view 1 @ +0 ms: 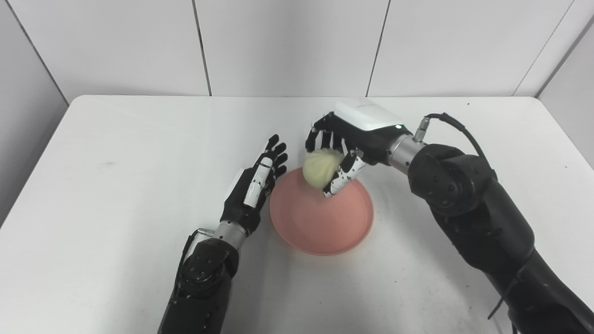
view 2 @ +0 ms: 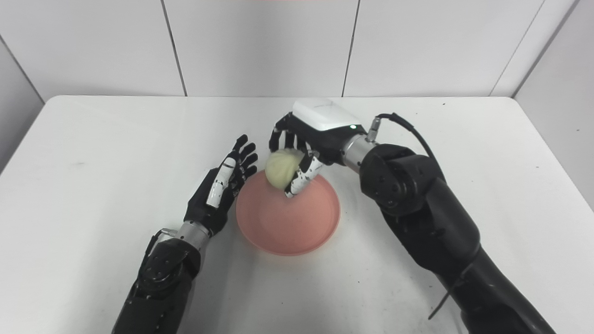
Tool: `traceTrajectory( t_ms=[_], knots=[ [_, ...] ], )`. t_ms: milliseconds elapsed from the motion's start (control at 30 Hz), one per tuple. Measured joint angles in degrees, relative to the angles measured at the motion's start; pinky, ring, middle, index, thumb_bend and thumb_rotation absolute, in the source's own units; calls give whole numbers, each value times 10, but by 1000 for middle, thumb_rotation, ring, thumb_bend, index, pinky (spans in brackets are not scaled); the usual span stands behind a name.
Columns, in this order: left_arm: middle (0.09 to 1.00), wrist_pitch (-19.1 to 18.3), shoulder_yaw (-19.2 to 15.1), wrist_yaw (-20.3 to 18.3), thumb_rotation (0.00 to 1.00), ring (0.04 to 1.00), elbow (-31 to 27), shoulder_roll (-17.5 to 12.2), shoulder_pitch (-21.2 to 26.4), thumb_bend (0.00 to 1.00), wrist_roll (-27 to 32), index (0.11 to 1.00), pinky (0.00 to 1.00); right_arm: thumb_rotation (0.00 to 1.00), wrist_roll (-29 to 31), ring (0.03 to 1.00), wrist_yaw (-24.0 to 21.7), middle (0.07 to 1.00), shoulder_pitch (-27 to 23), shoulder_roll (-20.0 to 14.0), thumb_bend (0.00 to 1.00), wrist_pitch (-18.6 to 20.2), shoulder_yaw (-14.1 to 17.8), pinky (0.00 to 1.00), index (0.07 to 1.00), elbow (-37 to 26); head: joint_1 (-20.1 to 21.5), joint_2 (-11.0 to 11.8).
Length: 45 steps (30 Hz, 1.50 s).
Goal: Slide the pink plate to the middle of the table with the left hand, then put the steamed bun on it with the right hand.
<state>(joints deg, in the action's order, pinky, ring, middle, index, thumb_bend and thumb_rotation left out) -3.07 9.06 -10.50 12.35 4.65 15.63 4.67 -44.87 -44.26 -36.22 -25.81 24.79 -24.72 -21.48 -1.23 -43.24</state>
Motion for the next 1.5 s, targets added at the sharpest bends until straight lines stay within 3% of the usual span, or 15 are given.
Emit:
traceTrajectory(
  t_ms=[233,367,533,633,767,900,1067,1300,1400,1500],
  knots=[
    [972,-4,-1,0,1000,967,-8,-1,-3,380,0,977,958,0,8,391,-20,429,2,6,515,0,7,313,545,-1,3,-4],
    [975,-5,-1,0,1000,970,-9,-1,-3,373,-2,980,968,0,15,361,-20,463,6,16,523,-1,3,285,502,6,4,-8],
    [977,-23,-1,0,1000,976,-20,-1,-5,384,-1,984,975,0,8,377,-22,412,9,17,516,-3,-19,293,533,29,4,-11],
    [979,-25,-2,0,1000,974,-23,-1,-6,384,-1,986,973,0,2,335,-22,472,16,18,526,-3,-30,253,492,36,4,-13],
    [981,-31,-1,0,1000,974,-28,-1,-7,380,-1,990,975,0,-19,329,-22,477,20,23,527,-3,-46,243,488,51,4,-14],
    [979,-36,-1,0,1000,974,-30,-1,-8,383,-1,986,975,0,-27,387,-22,414,25,36,517,-4,-55,295,534,68,5,-18],
    [983,-40,-1,0,1000,978,-33,-1,-8,381,-1,987,975,0,-38,354,-21,405,30,45,517,-10,-65,268,530,92,3,-18],
    [980,-40,-1,0,1000,977,-33,-1,-8,382,-1,983,968,0,-63,371,-17,413,33,55,518,-11,-74,279,534,108,4,-18],
    [980,-41,-1,0,1000,977,-33,-1,-8,387,-1,982,968,0,-78,316,-21,470,31,55,526,-12,-81,232,495,105,4,-19],
    [979,-41,-2,0,1000,976,-33,-1,-8,387,-1,982,967,8,-89,430,-31,462,27,55,522,-13,-87,322,526,102,4,-19]
  ],
)
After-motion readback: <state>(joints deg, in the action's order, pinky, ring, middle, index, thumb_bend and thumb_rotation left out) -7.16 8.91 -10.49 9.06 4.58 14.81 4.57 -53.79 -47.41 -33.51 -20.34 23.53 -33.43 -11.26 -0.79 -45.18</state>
